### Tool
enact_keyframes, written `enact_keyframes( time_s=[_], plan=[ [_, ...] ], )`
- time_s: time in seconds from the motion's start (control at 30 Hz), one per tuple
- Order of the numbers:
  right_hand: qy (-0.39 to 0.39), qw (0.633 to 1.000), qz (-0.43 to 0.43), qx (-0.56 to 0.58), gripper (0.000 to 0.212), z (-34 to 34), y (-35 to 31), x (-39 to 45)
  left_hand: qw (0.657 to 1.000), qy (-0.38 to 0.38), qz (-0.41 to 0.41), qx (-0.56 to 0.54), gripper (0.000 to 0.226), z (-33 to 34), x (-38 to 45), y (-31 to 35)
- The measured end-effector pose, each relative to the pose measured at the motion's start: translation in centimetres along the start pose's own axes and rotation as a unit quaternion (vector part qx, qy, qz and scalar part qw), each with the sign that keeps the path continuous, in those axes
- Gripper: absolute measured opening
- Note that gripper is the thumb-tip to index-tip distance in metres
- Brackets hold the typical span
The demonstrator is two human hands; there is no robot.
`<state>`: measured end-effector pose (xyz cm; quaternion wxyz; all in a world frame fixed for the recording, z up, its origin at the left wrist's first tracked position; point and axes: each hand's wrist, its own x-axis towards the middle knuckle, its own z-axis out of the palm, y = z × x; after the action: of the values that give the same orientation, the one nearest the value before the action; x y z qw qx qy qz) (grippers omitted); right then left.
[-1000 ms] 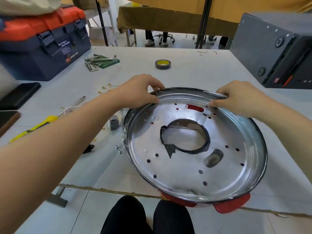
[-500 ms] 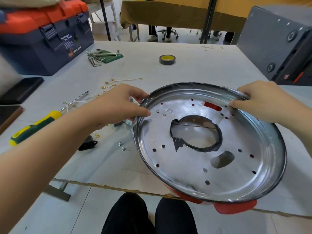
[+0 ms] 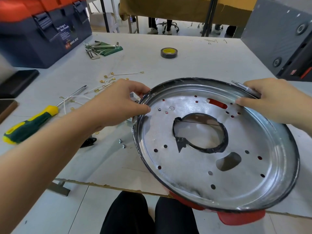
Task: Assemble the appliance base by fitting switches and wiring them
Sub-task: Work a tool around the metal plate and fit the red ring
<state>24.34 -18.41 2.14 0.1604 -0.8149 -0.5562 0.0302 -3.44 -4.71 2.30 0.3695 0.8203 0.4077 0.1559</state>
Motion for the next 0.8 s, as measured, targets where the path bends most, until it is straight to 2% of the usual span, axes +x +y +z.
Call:
enact_keyframes(
  time_s=[0.43,0.8],
  plan=[
    [-0.011,0.999,-0.040,-0.035,0.025,0.0,0.1,1.1,0.999,-0.002,0.014,-0.034,0.026,0.1,0.3,-0.9],
    [-0.001,0.999,0.034,0.014,0.027,0.1,-0.2,1.3,0.998,0.002,0.012,-0.060,0.025,0.2,1.1,-0.1]
  ],
)
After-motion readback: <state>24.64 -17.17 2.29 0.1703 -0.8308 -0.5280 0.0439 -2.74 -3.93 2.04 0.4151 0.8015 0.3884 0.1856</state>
